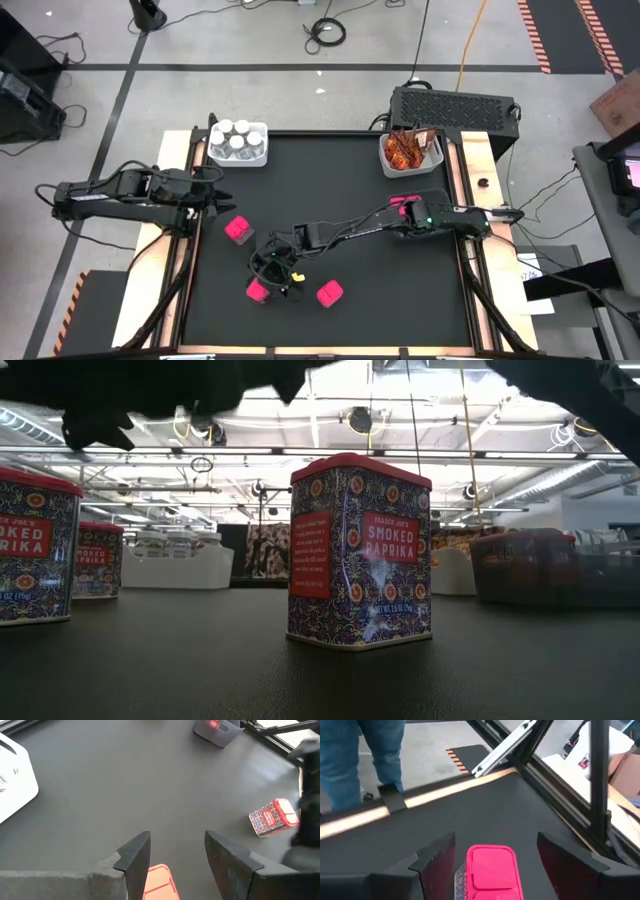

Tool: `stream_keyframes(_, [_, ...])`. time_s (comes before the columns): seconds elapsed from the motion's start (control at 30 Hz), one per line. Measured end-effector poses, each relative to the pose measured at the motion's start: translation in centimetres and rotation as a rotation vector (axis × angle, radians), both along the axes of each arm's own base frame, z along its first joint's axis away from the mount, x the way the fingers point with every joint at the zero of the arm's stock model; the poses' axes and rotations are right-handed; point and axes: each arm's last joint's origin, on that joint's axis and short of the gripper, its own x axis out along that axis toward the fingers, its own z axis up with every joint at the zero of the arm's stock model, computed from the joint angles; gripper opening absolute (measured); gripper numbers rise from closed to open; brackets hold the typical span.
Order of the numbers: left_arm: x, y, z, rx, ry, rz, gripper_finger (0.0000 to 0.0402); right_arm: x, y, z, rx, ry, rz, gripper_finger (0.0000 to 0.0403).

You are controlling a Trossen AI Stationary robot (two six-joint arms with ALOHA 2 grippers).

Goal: Sort spices by type
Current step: Put the red seasoning can into the black transparent bin

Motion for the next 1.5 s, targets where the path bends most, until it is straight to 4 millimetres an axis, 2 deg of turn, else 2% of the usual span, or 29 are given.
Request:
stream_keyframes(0.1, [0.0,0.0,0.0,0.0,0.002,0.0,0.0192,0.3,-0.2,-1.6,-0.019,0.009,0.007,0.0277])
stream_keyframes(0.17, [0.0,0.0,0.0,0.0,0.003,0.0,0.0192,0.5,-0.3,-2.0,-0.023,0.007,0.006,0.0277])
stream_keyframes(0.37, [0.1,0.0,0.0,-0.001,0.003,0.0,0.0192,0.9,-0.8,-1.8,-0.014,-0.043,-0.007,0.0277])
stream_keyframes(0.87, [0.1,0.0,0.0,0.003,0.001,0.003,0.0192,1.0,-1.6,-3.5,0.038,0.077,-0.04,0.0277])
stream_keyframes(1.5, [0.1,0.0,0.0,0.003,0.001,0.003,0.0192,0.7,-1.7,-3.8,0.122,0.17,-0.016,0.0277])
